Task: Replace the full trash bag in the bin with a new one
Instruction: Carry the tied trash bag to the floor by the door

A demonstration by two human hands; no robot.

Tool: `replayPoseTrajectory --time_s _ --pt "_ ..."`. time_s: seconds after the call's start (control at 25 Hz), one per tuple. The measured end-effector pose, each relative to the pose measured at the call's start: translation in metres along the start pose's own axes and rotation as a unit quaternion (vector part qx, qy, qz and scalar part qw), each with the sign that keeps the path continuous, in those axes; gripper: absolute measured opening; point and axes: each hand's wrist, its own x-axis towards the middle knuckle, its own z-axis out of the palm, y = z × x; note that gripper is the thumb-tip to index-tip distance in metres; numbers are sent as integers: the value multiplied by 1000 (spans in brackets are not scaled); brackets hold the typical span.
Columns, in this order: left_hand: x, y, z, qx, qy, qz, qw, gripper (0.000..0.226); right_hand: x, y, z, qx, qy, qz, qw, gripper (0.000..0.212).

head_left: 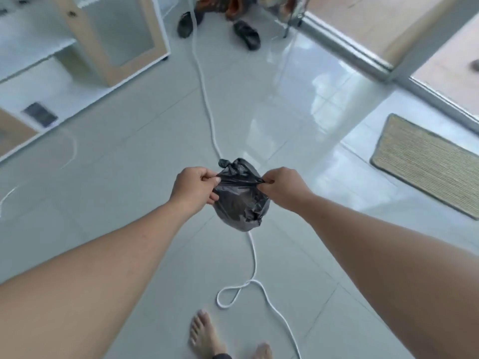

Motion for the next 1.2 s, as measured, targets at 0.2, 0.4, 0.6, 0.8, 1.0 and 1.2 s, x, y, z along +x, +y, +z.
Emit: replayPoseTrajectory --time_s 0.2,0.4,0.6,0.8,1.0,1.2 --pt "63 83 107 55 -79 51 994 8 25 94 -75 70 55 74 993 17" --pt "137 164 249 136 -173 78 972 10 78 222 -140 156 85 162 971 17" --pt "203 197 387 198 -215 55 955 12 141 342 -162 215 58 228 948 15" --pt "246 185 487 238 -241 18 941 11 186 424 -161 258 17 279 925 13" --pt "277 189 552 241 -262 6 935 15 212 462 -175 335 60 317 885 16" --pt "291 243 569 346 -316 56 882 34 216 473 -220 328 77 323 884 62"
